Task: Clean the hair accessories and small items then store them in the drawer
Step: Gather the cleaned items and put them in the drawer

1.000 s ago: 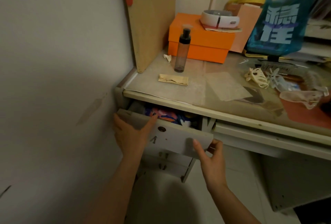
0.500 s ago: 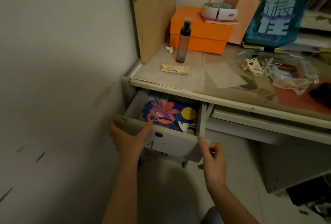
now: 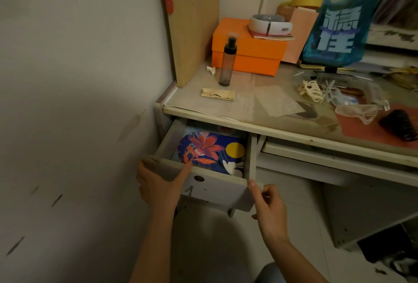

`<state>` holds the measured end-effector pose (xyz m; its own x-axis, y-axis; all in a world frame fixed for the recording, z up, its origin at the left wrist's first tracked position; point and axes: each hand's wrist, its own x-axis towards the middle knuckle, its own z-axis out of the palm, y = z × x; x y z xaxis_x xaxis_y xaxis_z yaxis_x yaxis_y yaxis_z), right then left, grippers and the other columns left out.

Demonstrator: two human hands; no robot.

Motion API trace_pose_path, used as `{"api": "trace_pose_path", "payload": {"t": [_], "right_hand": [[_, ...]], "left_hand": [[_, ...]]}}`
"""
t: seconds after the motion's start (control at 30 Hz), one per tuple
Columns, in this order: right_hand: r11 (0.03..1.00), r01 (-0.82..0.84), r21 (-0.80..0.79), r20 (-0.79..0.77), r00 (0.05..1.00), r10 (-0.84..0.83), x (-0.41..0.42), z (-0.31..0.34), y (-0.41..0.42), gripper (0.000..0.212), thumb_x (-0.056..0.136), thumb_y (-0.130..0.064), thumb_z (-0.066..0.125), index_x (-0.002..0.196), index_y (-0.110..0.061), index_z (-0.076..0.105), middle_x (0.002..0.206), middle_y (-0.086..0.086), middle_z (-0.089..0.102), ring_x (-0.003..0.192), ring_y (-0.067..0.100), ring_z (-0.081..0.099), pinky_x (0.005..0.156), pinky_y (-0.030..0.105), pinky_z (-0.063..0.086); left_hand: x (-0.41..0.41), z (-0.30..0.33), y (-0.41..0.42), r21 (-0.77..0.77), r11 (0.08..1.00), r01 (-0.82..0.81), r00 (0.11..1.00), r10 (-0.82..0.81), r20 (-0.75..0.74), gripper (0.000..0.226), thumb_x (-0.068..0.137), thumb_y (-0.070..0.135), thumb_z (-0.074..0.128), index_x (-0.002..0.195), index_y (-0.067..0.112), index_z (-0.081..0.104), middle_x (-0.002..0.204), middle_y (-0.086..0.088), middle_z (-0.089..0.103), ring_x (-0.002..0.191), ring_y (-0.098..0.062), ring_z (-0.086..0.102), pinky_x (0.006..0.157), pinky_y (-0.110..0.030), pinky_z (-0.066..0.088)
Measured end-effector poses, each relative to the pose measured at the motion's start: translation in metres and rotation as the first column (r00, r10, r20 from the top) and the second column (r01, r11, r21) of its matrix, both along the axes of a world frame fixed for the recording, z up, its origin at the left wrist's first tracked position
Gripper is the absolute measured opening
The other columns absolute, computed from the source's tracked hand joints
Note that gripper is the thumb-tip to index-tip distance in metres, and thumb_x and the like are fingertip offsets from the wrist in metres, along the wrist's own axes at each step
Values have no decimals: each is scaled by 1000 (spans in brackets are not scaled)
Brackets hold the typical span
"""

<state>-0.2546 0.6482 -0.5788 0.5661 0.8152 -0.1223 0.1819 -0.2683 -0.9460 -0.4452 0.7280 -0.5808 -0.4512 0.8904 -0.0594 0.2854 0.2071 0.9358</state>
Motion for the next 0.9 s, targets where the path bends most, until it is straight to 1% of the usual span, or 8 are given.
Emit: {"api": "trace_pose_path", "payload": {"t": [0.1,0.23,0.33,0.4,0.5,0.63,0.8,0.9], "right_hand": [[1000,-18,-20,91,996,20,2,2,0,34,86,-46,55,80,-13,52,82,2,59,79,14,58,73,44,56],[992,-90,-85,207,973,106,8,7,-2,45,78,-61,43,82,-17,54,84,-2,61,84,10,59,64,24,49],[971,-160,-178,476,850,227,17,15,1,37,92,-51,42,118,-27,53,118,-4,57,112,12,52,90,26,45],[953,-172,-248,609,738,291,23,23,8,49,95,-50,38,140,-28,37,140,-5,43,129,11,39,103,27,34],[936,-178,-303,712,611,347,32,33,25,63,93,-63,21,148,-31,25,157,-5,22,144,14,18,115,30,16],[966,-114,-233,855,448,260,49,36,48,58,89,-50,30,136,-21,50,141,8,50,131,28,45,101,44,38],[941,-125,-313,848,410,336,64,43,54,52,98,-49,16,139,-24,38,139,6,53,132,24,34,107,46,28],[899,-129,-419,798,420,432,68,55,49,52,98,-47,17,138,-26,42,142,7,49,130,27,39,101,52,40]], "left_hand": [[5,7,-3,13,1000,-14,983,16,-181,128,54,59,82,149,11,11,152,-15,23,138,-35,26,112,-56,22],[7,21,-3,168,979,113,882,-21,-471,112,67,47,78,151,18,10,159,-11,4,145,-30,5,114,-51,4],[16,33,6,164,953,254,798,-111,-592,99,75,50,70,151,27,9,159,-8,1,146,-28,0,113,-47,1],[29,39,12,142,936,322,742,-156,-652,88,81,55,60,150,32,10,159,-8,3,145,-29,0,113,-48,3],[48,43,22,107,908,404,637,-195,-746,78,85,54,53,149,31,15,158,-12,10,144,-33,8,112,-49,7],[74,42,39,32,868,496,518,-266,-813,78,82,46,57,149,27,22,156,-15,19,142,-36,18,111,-55,13],[100,48,52,-104,828,550,382,-361,-850,86,75,47,68,148,23,29,156,-14,20,140,-36,24,107,-55,12],[105,56,51,-178,803,568,330,-421,-845,82,79,52,62,149,25,27,158,-13,15,142,-36,19,108,-56,12]]}}
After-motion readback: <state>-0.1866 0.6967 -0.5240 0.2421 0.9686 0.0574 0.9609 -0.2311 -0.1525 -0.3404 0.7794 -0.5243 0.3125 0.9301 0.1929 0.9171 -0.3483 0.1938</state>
